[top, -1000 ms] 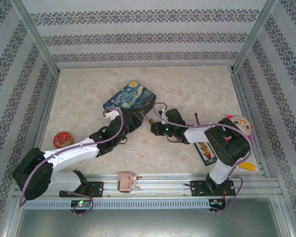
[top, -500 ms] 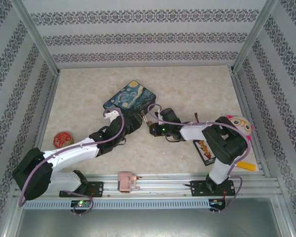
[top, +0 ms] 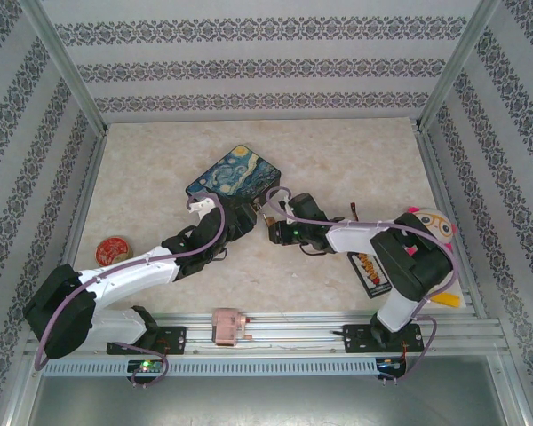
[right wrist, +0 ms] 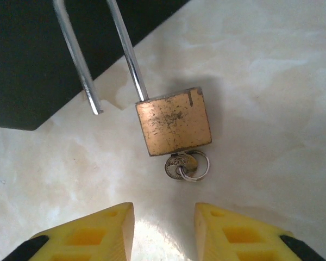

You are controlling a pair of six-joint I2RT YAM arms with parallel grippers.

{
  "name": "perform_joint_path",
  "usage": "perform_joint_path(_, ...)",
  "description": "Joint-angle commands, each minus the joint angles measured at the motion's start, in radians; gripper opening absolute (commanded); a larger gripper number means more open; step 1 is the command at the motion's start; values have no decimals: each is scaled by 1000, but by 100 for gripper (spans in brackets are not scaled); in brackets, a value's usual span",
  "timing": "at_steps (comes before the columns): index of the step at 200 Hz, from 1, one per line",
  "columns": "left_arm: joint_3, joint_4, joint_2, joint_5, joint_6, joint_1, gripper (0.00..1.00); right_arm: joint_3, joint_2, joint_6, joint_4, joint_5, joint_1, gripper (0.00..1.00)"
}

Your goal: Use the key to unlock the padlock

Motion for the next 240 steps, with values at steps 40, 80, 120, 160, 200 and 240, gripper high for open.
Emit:
perform_joint_path(40, 55, -75, 17, -28, 60, -8, 99, 70, -89, -119, -163, 107, 6, 42)
perform_joint_path(80, 58, -88, 23, -20, 63, -1, 99, 162, -10, -197, -254, 127, 5, 44)
perform_joint_path(120, 57, -102, 21, -8, 65, 9, 99, 238, 82, -230, -274, 90, -4, 45)
perform_joint_path(160, 51, -106, 20, -6, 51, 16, 99, 288, 150, -244, -275, 58, -14, 46)
perform_joint_path(200, 49, -102, 21, -4, 48, 19, 99, 331, 208, -257, -293, 91, -24, 46)
perform_joint_path(240, 49, -96, 27, 5, 45, 21, 99, 374, 262, -271, -320, 140, -26, 46)
